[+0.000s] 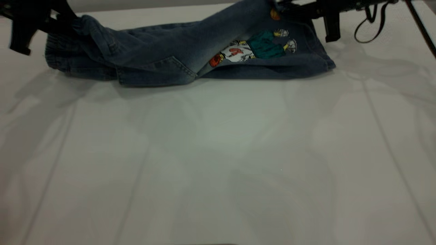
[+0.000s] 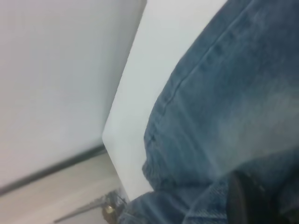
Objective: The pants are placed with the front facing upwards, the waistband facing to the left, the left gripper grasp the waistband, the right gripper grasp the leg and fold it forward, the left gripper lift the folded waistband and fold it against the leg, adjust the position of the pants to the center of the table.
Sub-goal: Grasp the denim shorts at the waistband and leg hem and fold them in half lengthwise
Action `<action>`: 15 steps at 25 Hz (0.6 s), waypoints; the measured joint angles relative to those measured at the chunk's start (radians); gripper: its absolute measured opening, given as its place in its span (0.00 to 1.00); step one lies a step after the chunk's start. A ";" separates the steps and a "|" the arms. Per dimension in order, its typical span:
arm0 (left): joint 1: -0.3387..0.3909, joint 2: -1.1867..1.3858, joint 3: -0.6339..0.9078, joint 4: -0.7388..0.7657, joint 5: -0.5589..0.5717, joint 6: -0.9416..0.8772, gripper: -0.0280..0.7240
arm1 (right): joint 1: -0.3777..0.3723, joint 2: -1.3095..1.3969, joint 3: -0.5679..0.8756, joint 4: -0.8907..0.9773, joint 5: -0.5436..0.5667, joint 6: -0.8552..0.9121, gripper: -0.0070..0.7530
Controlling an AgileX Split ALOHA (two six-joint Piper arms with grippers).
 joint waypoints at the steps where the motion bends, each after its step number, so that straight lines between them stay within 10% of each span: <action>1: 0.000 0.020 -0.024 -0.005 0.000 0.000 0.16 | 0.000 0.012 -0.011 0.000 -0.007 0.010 0.05; 15: 0.000 0.182 -0.174 -0.066 -0.075 0.030 0.16 | -0.029 0.055 -0.033 0.002 -0.068 0.064 0.06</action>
